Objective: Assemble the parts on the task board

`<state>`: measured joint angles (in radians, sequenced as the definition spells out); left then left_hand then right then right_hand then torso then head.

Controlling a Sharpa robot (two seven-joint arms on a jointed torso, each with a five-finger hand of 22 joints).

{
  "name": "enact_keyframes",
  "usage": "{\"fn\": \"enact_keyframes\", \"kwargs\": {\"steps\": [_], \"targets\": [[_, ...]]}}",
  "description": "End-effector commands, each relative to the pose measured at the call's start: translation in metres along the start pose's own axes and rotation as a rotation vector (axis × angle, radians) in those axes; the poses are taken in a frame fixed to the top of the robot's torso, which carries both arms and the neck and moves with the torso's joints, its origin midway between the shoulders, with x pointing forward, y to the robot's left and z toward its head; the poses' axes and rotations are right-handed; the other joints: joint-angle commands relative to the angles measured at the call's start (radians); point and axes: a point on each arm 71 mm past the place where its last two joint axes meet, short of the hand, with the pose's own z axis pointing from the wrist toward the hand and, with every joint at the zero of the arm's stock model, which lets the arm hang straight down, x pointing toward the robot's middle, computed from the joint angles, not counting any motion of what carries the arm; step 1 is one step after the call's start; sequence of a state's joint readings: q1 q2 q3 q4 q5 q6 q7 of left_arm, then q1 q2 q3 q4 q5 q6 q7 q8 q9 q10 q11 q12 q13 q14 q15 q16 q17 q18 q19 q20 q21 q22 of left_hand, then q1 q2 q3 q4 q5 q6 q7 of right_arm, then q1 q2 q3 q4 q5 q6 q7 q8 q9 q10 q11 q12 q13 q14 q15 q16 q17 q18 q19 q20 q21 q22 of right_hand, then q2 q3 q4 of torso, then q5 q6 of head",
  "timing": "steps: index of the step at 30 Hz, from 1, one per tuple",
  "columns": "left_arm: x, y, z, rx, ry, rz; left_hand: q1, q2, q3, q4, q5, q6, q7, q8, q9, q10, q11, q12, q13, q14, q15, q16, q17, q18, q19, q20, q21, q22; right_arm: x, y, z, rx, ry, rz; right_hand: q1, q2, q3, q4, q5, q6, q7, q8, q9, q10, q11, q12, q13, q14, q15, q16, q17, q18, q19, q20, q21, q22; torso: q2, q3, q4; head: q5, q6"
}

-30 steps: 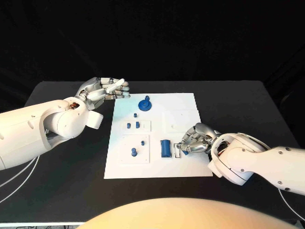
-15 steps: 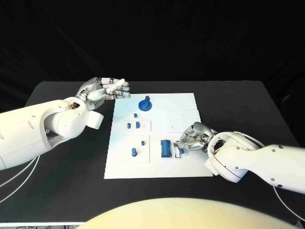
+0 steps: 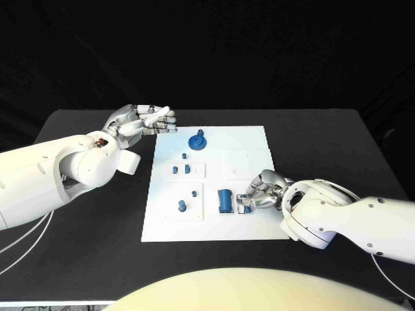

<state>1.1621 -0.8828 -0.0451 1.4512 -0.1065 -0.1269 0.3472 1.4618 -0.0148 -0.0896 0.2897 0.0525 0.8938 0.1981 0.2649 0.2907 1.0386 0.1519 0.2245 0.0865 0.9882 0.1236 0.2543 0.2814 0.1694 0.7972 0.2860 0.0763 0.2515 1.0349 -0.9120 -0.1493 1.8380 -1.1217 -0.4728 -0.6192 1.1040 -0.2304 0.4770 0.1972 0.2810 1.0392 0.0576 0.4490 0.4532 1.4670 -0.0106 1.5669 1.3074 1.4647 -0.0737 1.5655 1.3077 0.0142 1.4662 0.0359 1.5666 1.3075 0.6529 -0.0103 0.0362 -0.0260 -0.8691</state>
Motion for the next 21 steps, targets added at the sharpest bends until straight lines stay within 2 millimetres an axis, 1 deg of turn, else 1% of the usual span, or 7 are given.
{"fn": "enact_keyframes", "kwargs": {"steps": [1, 7, 15, 17, 18, 20, 21], "targets": [[0.0021, -0.0010, 0.0002, 0.005, 0.016, -0.008, 0.007, -0.001, -0.005, -0.002, -0.004, 0.006, 0.000, 0.002, -0.001, 0.004, 0.002, 0.003, 0.000, 0.006, 0.003, -0.006, 0.001, 0.012, 0.005, 0.000, -0.005, -0.001, 0.0043, 0.0016, -0.0014, -0.009, 0.024, -0.045, -0.006, 0.005, -0.003, 0.002, -0.006, 0.009, -0.002, 0.005, 0.000, 0.104, -0.006, 0.004, 0.263, 0.106, -0.004, 0.005, 0.263, -0.014, 0.105, -0.006, 0.004, 0.263, 0.000, 0.0000, 0.0003, 0.000, -0.001], [0.0019, -0.0009, 0.0001, 0.005, 0.016, -0.008, 0.007, -0.001, -0.005, -0.002, -0.004, 0.006, 0.000, 0.002, -0.001, 0.004, 0.002, 0.003, 0.000, 0.006, 0.003, -0.006, 0.001, 0.012, 0.005, 0.000, -0.005, -0.001, 0.0050, 0.0036, -0.0023, -0.018, 0.016, -0.044, -0.005, 0.009, -0.003, 0.004, -0.006, 0.010, -0.003, 0.005, 0.000, 0.104, -0.007, 0.004, 0.263, 0.106, -0.005, 0.005, 0.263, -0.014, 0.105, -0.007, 0.004, 0.263, 0.000, -0.0002, -0.0003, 0.000, 0.000], [0.0017, -0.0009, -0.0001, 0.003, 0.015, -0.008, 0.008, 0.001, -0.006, -0.001, -0.004, 0.006, 0.000, 0.002, -0.001, 0.004, 0.002, 0.003, 0.000, 0.005, 0.003, -0.007, 0.002, 0.012, 0.006, 0.000, -0.006, -0.002, 0.0046, 0.0047, -0.0032, -0.028, 0.003, -0.036, -0.007, 0.026, -0.004, 0.017, -0.005, 0.017, -0.006, 0.008, 0.000, 0.104, -0.010, 0.004, 0.263, 0.106, -0.007, 0.005, 0.263, -0.014, 0.105, -0.008, 0.004, 0.263, 0.000, 0.0000, 0.0000, 0.001, 0.002], [0.0017, -0.0008, -0.0001, 0.002, 0.016, -0.008, 0.008, 0.002, -0.007, -0.001, -0.004, 0.006, 0.000, 0.002, -0.001, 0.004, 0.002, 0.003, 0.000, 0.005, 0.003, -0.007, 0.002, 0.012, 0.006, 0.000, -0.006, -0.002, 0.0042, 0.0045, -0.0034, -0.029, 0.000, -0.037, -0.016, 0.037, -0.008, 0.031, -0.005, 0.020, -0.007, 0.009, 0.000, 0.104, -0.011, 0.004, 0.263, 0.106, -0.008, 0.005, 0.263, -0.014, 0.105, -0.009, 0.004, 0.263, 0.000, -0.0002, -0.0002, 0.002, 0.003], [0.0017, -0.0008, -0.0001, 0.002, 0.016, -0.008, 0.008, 0.002, -0.007, -0.001, -0.004, 0.006, 0.000, 0.002, -0.001, 0.004, 0.002, 0.003, 0.000, 0.005, 0.003, -0.007, 0.002, 0.012, 0.006, 0.000, -0.006, -0.002, 0.0042, 0.0045, -0.0034, -0.029, 0.000, -0.037, -0.016, 0.037, -0.008, 0.031, -0.005, 0.020, -0.007, 0.009, 0.000, 0.104, -0.011, 0.004, 0.263, 0.106, -0.008, 0.005, 0.263, -0.014, 0.105, -0.009, 0.004, 0.263, 0.000, -0.0002, -0.0002, 0.002, 0.003], [0.0018, -0.0008, -0.0001, 0.002, 0.016, -0.008, 0.008, 0.002, -0.007, -0.001, -0.004, 0.006, 0.000, 0.002, -0.001, 0.004, 0.002, 0.003, 0.000, 0.005, 0.003, -0.007, 0.002, 0.012, 0.006, 0.000, -0.006, -0.002, 0.0042, 0.0046, -0.0038, -0.032, 0.001, -0.039, -0.033, 0.055, -0.013, 0.057, -0.002, 0.024, -0.008, 0.009, -0.001, 0.104, -0.012, 0.004, 0.263, 0.106, -0.009, 0.005, 0.263, -0.014, 0.105, -0.010, 0.004, 0.263, 0.000, 0.0000, -0.0002, 0.003, 0.004], [0.0017, -0.0008, -0.0001, 0.002, 0.016, -0.008, 0.008, 0.002, -0.007, -0.001, -0.004, 0.006, 0.000, 0.002, -0.001, 0.004, 0.002, 0.003, 0.000, 0.005, 0.003, -0.007, 0.002, 0.012, 0.006, 0.000, -0.006, -0.002, 0.0043, 0.0048, -0.0040, -0.033, 0.002, -0.041, -0.036, 0.057, -0.014, 0.061, -0.003, 0.025, -0.008, 0.010, -0.001, 0.104, -0.012, 0.004, 0.263, 0.106, -0.009, 0.005, 0.263, -0.014, 0.105, -0.010, 0.004, 0.263, 0.000, 0.0002, -0.0002, 0.004, 0.004]]}}
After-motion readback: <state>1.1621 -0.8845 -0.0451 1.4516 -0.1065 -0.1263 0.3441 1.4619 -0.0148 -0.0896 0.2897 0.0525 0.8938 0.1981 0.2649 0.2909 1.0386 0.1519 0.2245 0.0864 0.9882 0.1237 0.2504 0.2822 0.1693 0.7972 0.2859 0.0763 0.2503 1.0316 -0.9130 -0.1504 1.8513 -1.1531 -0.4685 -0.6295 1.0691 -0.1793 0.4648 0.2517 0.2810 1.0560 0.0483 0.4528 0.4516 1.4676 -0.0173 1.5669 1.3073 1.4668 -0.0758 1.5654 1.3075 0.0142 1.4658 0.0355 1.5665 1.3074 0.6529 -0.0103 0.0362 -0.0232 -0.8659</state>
